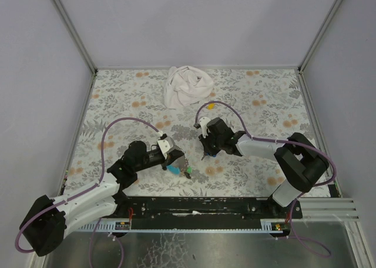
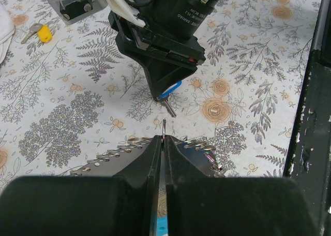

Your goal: Put the keys on the keyring

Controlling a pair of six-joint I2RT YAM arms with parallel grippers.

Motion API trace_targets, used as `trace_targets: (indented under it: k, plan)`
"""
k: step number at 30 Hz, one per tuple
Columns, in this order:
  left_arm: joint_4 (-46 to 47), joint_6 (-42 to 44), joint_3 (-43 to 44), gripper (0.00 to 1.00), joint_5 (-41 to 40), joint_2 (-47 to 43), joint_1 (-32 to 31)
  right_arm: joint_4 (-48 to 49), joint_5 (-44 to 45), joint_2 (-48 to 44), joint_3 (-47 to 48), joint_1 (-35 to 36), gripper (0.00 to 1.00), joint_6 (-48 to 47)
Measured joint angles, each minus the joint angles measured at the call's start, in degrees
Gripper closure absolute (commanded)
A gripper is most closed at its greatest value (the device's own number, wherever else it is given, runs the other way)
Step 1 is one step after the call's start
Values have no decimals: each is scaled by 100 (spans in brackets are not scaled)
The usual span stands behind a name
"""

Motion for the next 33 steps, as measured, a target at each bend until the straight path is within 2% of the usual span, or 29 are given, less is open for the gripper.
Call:
trace_targets:
  k: [8, 13, 21, 33]
  plan:
    - [0, 0, 0, 100, 0, 4, 0, -39, 66, 118, 68, 35, 85, -39]
    - [2, 0, 0, 100, 0, 4, 0, -127, 81, 142, 133, 39, 99, -57]
    - [0, 0, 0, 100, 7, 4, 0, -142, 57, 15, 103, 46, 100, -236]
    - [-13, 175, 0, 100, 732, 4, 0, 262, -946, -1703, -640, 66, 100, -1121]
